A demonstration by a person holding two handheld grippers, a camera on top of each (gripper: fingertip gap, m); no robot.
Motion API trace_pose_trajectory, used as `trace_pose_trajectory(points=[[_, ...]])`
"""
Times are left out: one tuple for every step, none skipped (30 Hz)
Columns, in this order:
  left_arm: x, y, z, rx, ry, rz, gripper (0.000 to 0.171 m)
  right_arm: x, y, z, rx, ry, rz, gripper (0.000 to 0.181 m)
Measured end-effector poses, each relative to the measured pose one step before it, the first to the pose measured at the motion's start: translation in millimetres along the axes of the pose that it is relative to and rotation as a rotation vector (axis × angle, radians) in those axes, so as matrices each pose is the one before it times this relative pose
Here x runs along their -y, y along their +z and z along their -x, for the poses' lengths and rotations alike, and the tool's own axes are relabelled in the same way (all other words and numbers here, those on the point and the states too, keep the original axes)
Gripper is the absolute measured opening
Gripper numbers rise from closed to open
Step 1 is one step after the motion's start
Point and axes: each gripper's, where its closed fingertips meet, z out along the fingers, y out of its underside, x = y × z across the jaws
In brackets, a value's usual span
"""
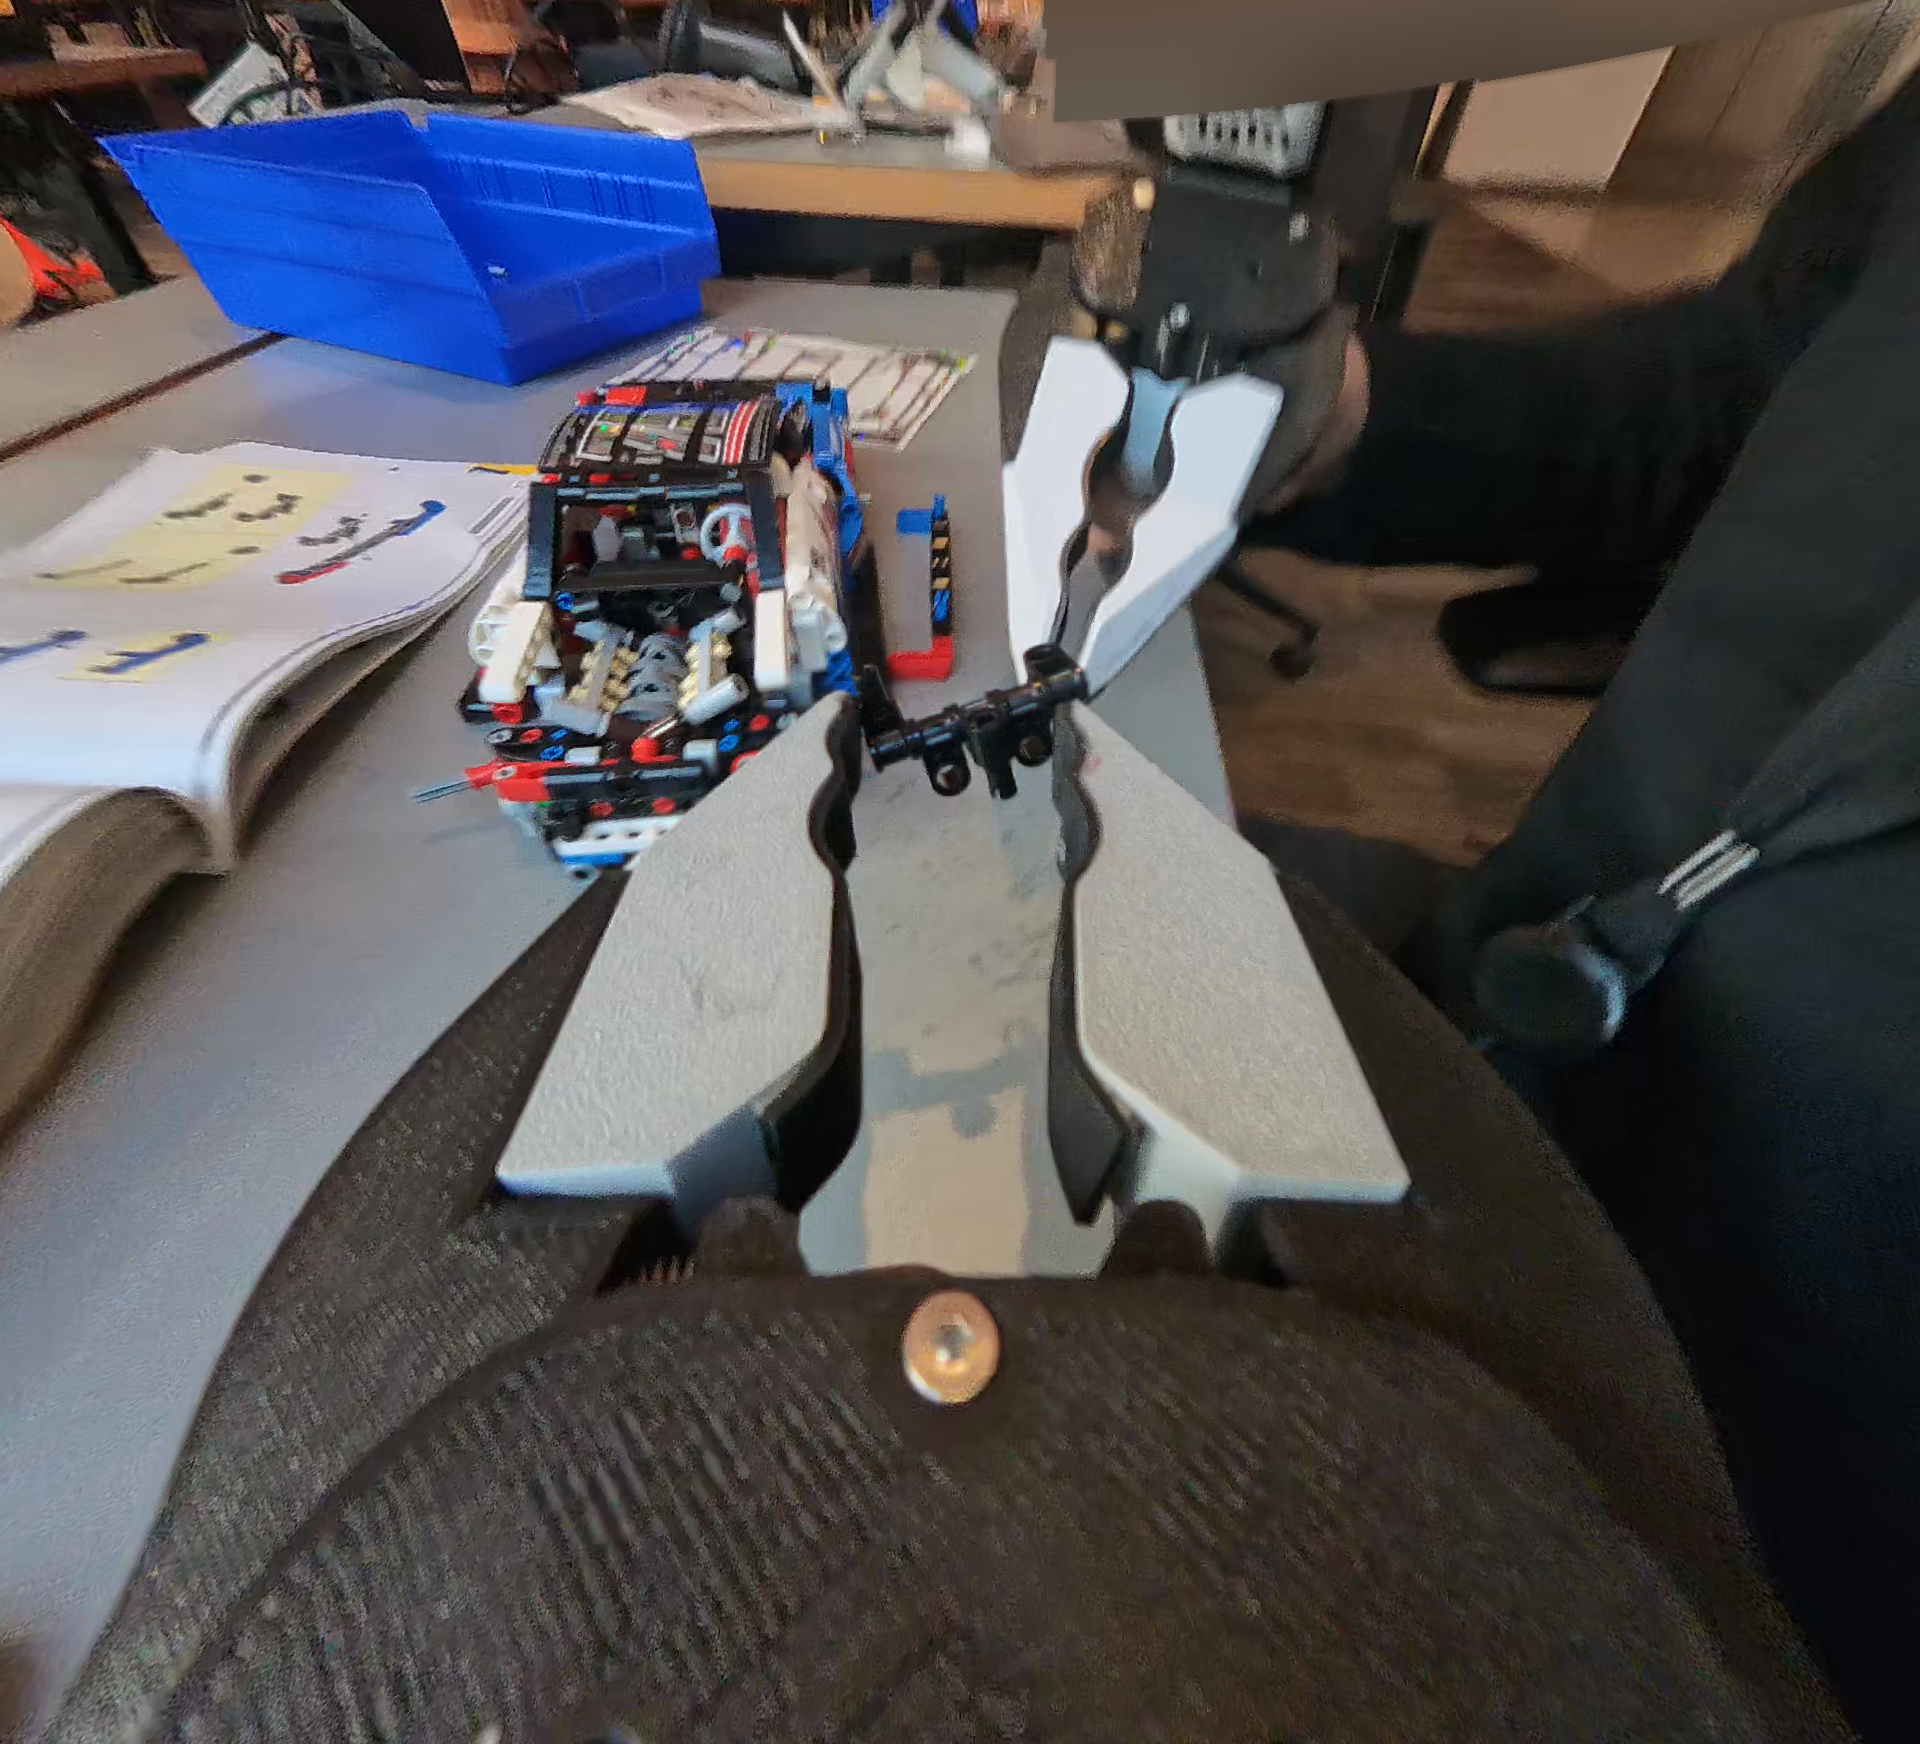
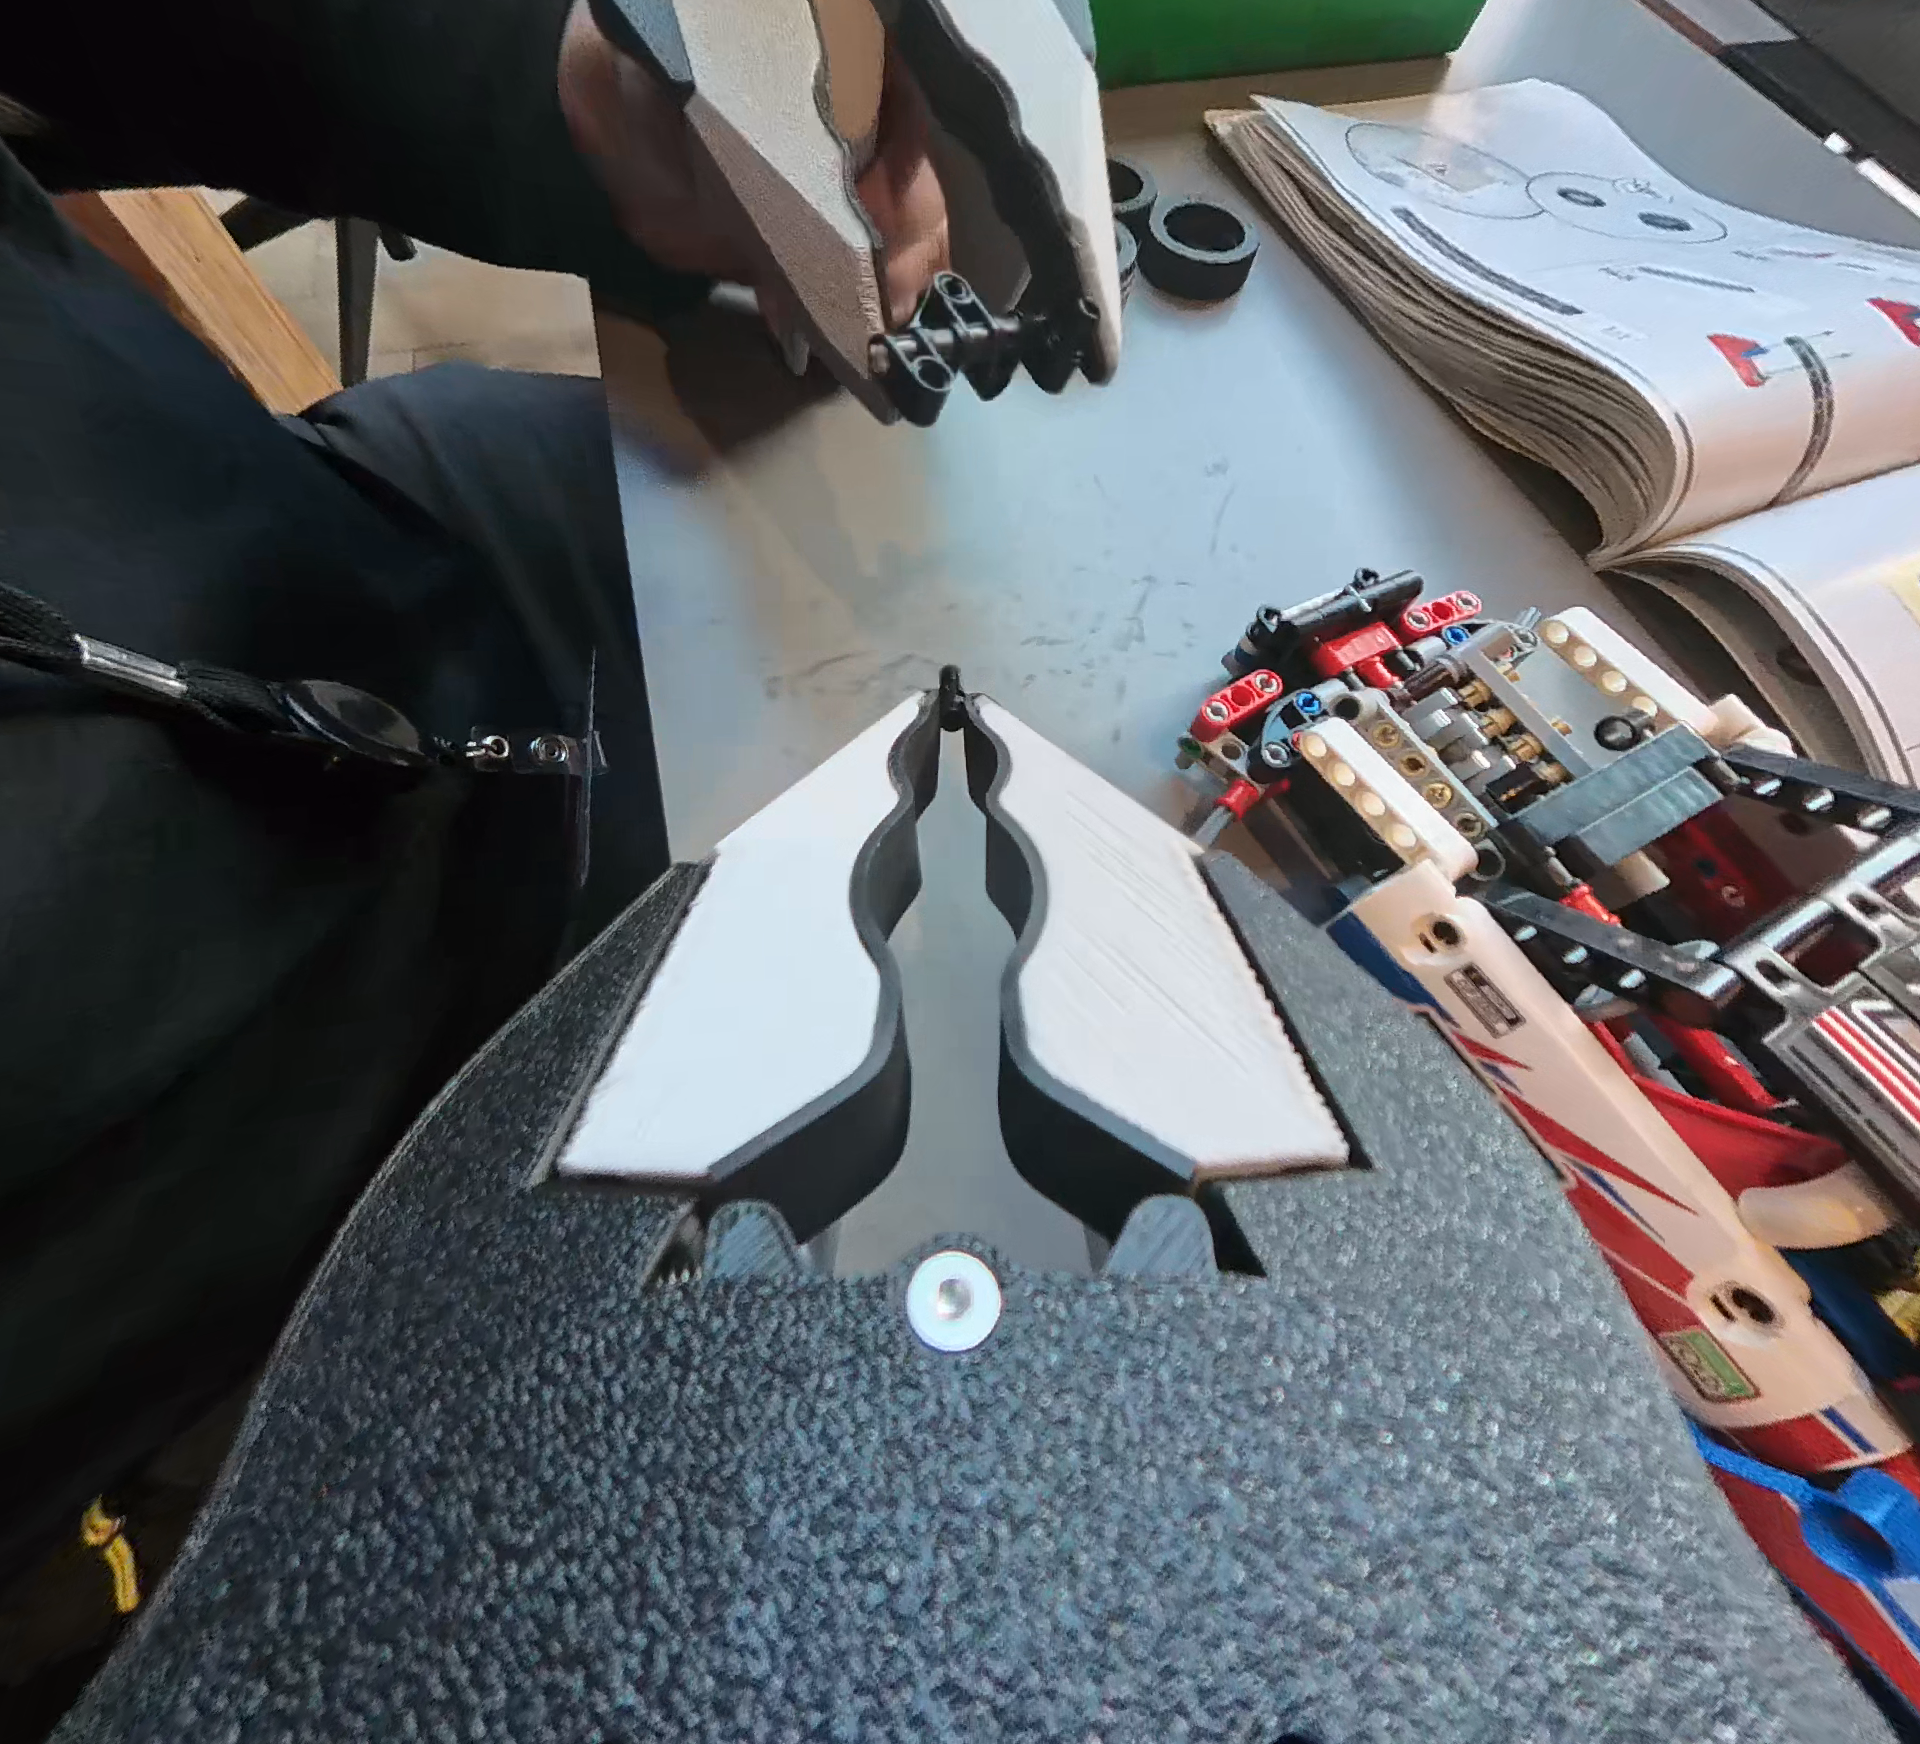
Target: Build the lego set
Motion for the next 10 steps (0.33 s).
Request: trace_pose_trajectory(points=[[6.61, 1.78, -3.31, -0.0194, -0.0567, -0.04637, 0.035, 3.27, 0.31, 1.75, 0.0018, -0.0054, -0.0145, 0.004], [4.12, 2.12, -1.78, -0.0099, -0.0509, -0.03199, 0.035, 3.26, -0.09, 1.05, -0.0025, -0.0072, -0.0130, 0.004], [2.01, 2.03, -1.05, -0.0092, -0.0508, -0.01891, 0.035, 2.55, -0.31, 0.13, -0.0066, -0.0054, -0.0096, 0.004], [3.05, 1.74, -2.90, -0.0249, -0.0566, -0.02981, 0.035, 1.17, -0.46, -0.33, -0.0039, 0.0007, -0.0046, 0.004], [4.30, 0.95, -4.64, -0.0409, -0.0603, -0.04211, 0.035, 0.49, -0.46, -0.74, -0.0034, 0.0064, -0.0032, 0.004], [4.83, 0.43, -4.14, -0.0435, -0.0653, -0.04974, 0.034, 1.20, -0.79, -0.56, -0.0022, 0.0076, -0.0083, 0.004], [5.26, -0.15, -4.02, -0.0516, -0.0797, -0.05579, 0.034, 2.96, -1.38, 0.14, 0.0002, 0.0063, -0.0175, 0.004], [6.39, -0.51, -4.08, -0.0646, -0.1083, -0.06568, 0.034, 5.19, -1.79, -0.12, -0.0041, 0.0030, -0.0267, 0.004], [7.93, -0.90, -3.30, -0.0705, -0.1360, -0.07724, 0.034, 7.43, -2.45, -1.26, -0.0129, -0.0033, -0.0334, 0.004], [10.18, -1.98, -4.72, -0.0879, -0.1466, -0.09300, 0.034, 7.96, -2.54, -1.78, -0.0137, -0.0057, -0.0317, 0.004]])
